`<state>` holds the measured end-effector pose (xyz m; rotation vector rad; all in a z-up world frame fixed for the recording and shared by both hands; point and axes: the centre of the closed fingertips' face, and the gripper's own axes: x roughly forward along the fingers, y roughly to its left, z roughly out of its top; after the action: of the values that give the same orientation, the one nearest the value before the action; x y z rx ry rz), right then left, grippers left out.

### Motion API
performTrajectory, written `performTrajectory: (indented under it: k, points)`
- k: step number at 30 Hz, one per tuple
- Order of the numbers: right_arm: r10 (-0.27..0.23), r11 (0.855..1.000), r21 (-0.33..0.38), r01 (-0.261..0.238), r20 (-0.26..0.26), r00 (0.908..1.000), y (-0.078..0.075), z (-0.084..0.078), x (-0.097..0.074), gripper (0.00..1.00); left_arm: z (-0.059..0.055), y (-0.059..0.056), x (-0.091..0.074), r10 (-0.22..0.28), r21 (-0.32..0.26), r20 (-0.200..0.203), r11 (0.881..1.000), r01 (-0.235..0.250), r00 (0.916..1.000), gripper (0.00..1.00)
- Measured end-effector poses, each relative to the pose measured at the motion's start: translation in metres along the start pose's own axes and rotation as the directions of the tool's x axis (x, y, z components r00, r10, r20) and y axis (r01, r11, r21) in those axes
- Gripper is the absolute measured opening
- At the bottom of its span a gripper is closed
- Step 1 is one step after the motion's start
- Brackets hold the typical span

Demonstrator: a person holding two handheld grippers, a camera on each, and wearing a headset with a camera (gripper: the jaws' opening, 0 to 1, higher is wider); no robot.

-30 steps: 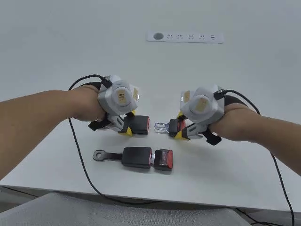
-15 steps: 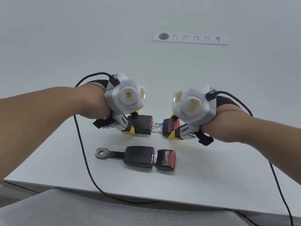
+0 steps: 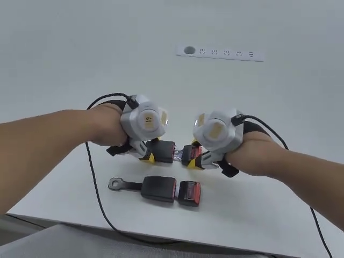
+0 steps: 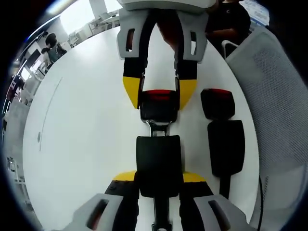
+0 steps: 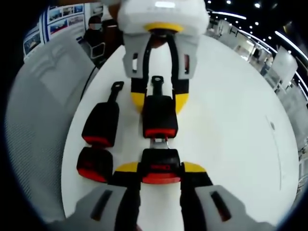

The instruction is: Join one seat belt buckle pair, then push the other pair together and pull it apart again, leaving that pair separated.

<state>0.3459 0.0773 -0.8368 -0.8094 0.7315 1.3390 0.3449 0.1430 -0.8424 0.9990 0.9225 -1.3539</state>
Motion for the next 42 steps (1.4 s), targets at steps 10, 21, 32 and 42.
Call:
performTrajectory:
  k: [10, 21, 32, 42]
  points:
    - [-0.002, 1.000, 0.005, 0.002, 0.022, 0.9998, 0.001, 0.010, 0.005, 0.29, -0.001, 0.002, 0.002, -0.001, -0.014, 0.004, 1.000, 0.002, 1.0000, 0.32]
    - [-0.009, 1.000, -0.005, 0.009, -0.002, 1.0000, 0.001, -0.007, -0.006, 0.30, 0.000, 0.001, 0.003, -0.003, -0.023, 0.003, 1.000, 0.003, 1.0000, 0.33]
    - [-0.006, 1.000, 0.008, 0.006, 0.003, 1.0000, 0.004, -0.026, -0.016, 0.31, 0.000, 0.001, 0.003, 0.000, -0.016, -0.002, 1.000, 0.000, 1.0000, 0.33]
    - [-0.047, 0.998, 0.050, 0.048, -0.020, 0.9987, 0.001, -0.085, -0.054, 0.32, 0.001, 0.001, 0.004, 0.003, -0.021, -0.021, 1.000, -0.003, 0.9998, 0.33]
